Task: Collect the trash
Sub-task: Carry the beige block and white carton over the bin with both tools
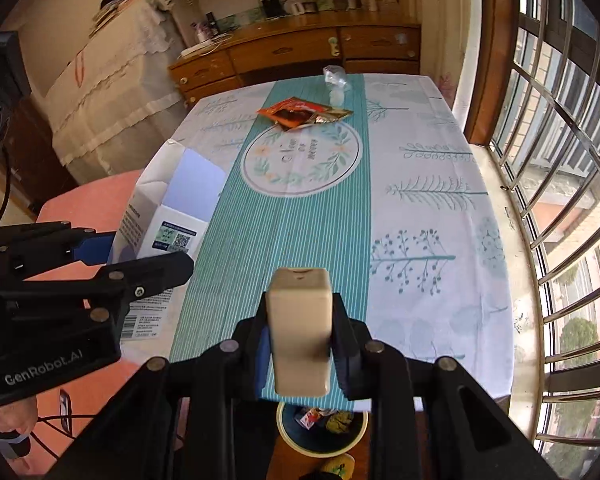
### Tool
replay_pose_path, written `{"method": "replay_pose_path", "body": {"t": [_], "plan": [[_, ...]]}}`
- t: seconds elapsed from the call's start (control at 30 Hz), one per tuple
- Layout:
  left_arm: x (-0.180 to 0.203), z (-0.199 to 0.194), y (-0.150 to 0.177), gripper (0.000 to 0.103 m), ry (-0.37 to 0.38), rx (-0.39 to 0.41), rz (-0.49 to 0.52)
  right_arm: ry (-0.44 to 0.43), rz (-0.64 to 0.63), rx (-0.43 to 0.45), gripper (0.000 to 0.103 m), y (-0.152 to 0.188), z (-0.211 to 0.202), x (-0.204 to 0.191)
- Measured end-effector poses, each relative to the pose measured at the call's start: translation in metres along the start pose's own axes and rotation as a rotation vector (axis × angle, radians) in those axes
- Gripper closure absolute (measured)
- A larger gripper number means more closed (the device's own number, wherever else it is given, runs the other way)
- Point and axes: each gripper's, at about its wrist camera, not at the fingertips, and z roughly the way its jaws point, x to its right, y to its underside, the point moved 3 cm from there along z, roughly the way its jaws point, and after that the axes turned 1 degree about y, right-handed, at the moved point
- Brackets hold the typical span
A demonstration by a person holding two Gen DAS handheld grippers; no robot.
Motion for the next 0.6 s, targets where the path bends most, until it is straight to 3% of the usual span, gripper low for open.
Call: {"method": "replay_pose_path", "body": {"t": [0.27, 0.6], "plan": [[0.043, -0.017, 0.098, 0.068, -0.077, -0.024, -0.082, -0.088, -0.105, -0.080, 0.077, 0.079, -0.028, -0.006], [0.064, 0.002, 0.168, 0.068, -0.105, -0.118, -0.092, -0.102, -0.039, -0.217, 0.077, 0.147, -0.006, 0.002]]}}
